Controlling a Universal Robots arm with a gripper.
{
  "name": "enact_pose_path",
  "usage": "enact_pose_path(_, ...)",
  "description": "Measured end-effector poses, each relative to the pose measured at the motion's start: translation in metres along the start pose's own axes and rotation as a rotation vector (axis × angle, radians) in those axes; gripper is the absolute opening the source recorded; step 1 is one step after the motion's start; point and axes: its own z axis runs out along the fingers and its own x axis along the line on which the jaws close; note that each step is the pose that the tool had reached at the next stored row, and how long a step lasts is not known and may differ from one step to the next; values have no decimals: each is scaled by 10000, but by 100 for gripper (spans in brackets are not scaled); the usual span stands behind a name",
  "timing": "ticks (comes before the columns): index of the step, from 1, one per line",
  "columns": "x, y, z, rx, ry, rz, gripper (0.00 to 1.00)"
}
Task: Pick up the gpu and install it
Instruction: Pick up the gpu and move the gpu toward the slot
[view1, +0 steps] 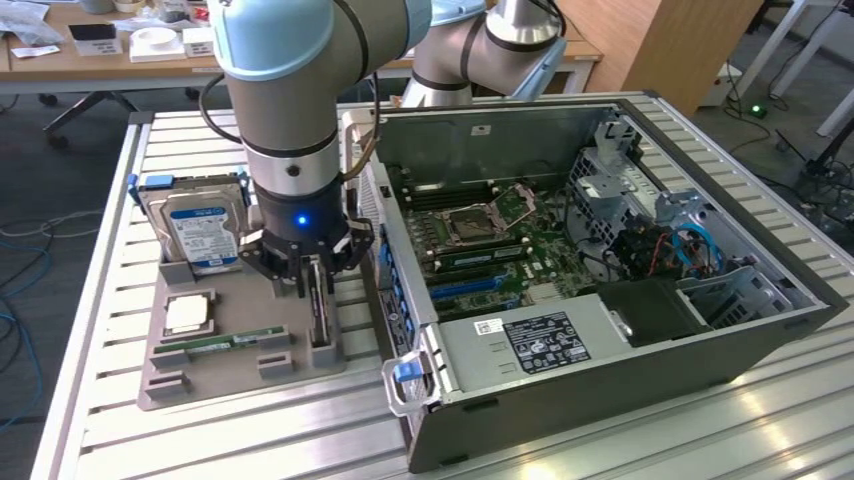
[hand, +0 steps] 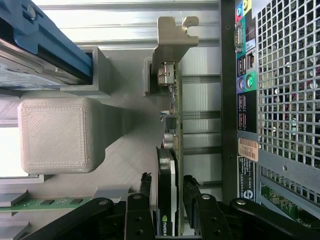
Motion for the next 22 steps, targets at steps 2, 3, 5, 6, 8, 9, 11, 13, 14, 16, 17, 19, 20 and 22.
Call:
enact_pose_path(2, 0, 0, 0, 0, -1, 0, 39)
enact_pose_path(3, 0, 0, 0, 0, 0, 0, 39)
enact_pose_path(5, 0, 0, 0, 0, -1, 0, 38)
enact_pose_path(6, 0, 0, 0, 0, 0, 0, 38)
enact_pose_path(8, 0, 0, 0, 0, -1, 0, 31)
enact_pose_path(9, 0, 0, 0, -1, -1, 0, 31)
enact_pose_path(11, 0, 0, 0, 0, -1, 0, 31)
enact_pose_path(13, 0, 0, 0, 0, 0, 0, 31)
enact_pose_path(14, 0, 0, 0, 0, 0, 0, 31)
enact_pose_path(16, 0, 0, 0, 0, 1, 0, 30)
enact_pose_path(17, 0, 0, 0, 0, 0, 0, 27)
enact_pose_path(19, 0, 0, 0, 0, 0, 0, 27)
enact_pose_path(20, 0, 0, 0, 0, 0, 0, 27)
enact_pose_path(22, 0, 0, 0, 0, 0, 0, 27)
